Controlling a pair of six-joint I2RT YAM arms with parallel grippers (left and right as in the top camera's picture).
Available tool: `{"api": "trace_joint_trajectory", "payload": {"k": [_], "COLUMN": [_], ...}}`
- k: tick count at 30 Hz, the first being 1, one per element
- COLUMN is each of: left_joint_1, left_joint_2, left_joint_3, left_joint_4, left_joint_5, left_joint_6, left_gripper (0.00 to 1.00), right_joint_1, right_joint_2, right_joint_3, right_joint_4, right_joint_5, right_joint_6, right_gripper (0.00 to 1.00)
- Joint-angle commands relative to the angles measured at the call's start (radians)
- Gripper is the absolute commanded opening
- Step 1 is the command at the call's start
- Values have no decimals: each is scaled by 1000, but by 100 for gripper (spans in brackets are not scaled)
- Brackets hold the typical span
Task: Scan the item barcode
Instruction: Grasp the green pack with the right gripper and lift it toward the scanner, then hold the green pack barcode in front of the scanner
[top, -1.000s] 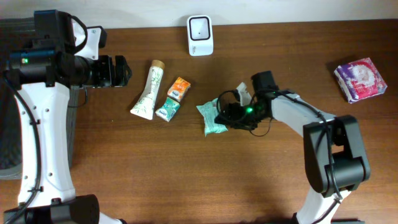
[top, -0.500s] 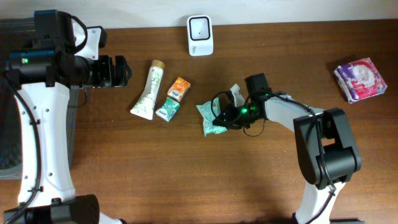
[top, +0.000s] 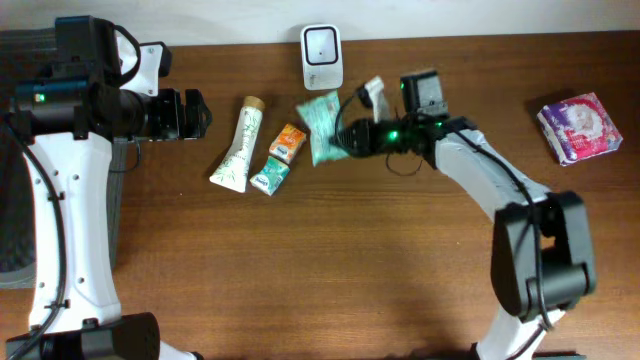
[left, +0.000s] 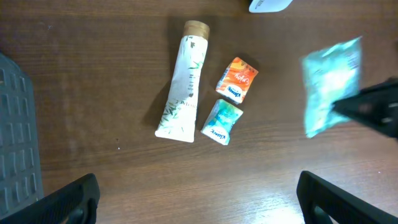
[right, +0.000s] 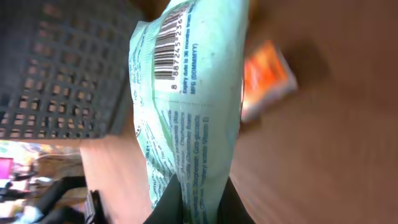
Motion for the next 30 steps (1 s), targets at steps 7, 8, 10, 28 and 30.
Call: {"api": "trace_joint_trajectory", "payload": {"k": [7, 8, 10, 28, 30], "left_joint_1": [-1, -1, -1, -1, -1], "left_joint_2": [1, 1, 1, 1, 1], "left_joint_3": [3, 3, 3, 3, 3], "left_joint_4": [-1, -1, -1, -1, -1], "left_joint_5": [11, 11, 11, 11, 11], "left_joint_6": [1, 1, 1, 1, 1], "left_gripper": [99, 99, 99, 99, 99], "right_joint_1": [43, 53, 71, 69, 69], "right_joint_2": [-91, -91, -91, -90, -90], "right_joint_3": [27, 27, 27, 27, 27], "right_joint_4": [243, 263, 311, 304, 304], "right_joint_5": [10, 11, 11, 124, 124], "right_joint_6": [-156, -187, -283, -285, -285], "right_gripper": [4, 4, 4, 4, 4]}}
